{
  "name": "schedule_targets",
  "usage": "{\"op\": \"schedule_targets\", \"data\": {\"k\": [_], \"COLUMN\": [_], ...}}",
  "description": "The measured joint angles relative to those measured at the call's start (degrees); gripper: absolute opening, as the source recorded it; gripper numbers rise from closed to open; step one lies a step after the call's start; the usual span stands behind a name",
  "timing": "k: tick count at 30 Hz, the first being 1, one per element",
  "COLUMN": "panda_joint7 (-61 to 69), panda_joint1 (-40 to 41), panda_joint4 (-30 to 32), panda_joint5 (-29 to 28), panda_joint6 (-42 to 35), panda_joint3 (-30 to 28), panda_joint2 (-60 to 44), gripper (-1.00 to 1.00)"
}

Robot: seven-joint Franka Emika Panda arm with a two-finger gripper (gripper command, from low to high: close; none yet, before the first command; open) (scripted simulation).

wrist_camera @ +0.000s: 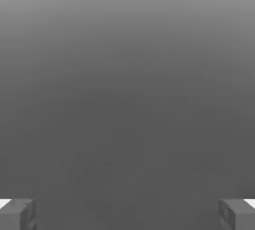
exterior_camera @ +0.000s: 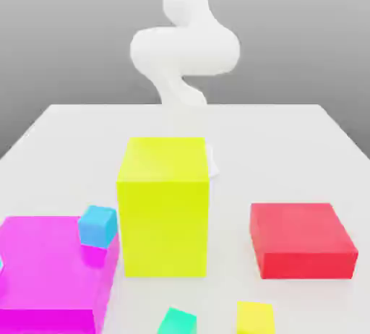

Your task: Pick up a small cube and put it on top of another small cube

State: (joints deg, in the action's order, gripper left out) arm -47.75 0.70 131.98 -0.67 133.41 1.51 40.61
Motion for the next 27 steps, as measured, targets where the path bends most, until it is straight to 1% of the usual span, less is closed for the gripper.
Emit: {"op": "schedule_targets", "data": {"k": [14, 21, 27], "panda_joint7": [-11.75, -17.36, -20.48], "panda_joint1": [2.48, 0.85, -0.74], "panda_joint4": [1.12, 1.68, 2.22], "panda_joint5": [-5.14, -7.40, -6.96], "panda_joint6": [9.14, 13.68, 17.74], "panda_joint3": [7.49, 8.53, 9.07], "panda_joint2": [-29.44, -43.95, -56.09], "gripper": [0.00, 0.00, 0.00]}}
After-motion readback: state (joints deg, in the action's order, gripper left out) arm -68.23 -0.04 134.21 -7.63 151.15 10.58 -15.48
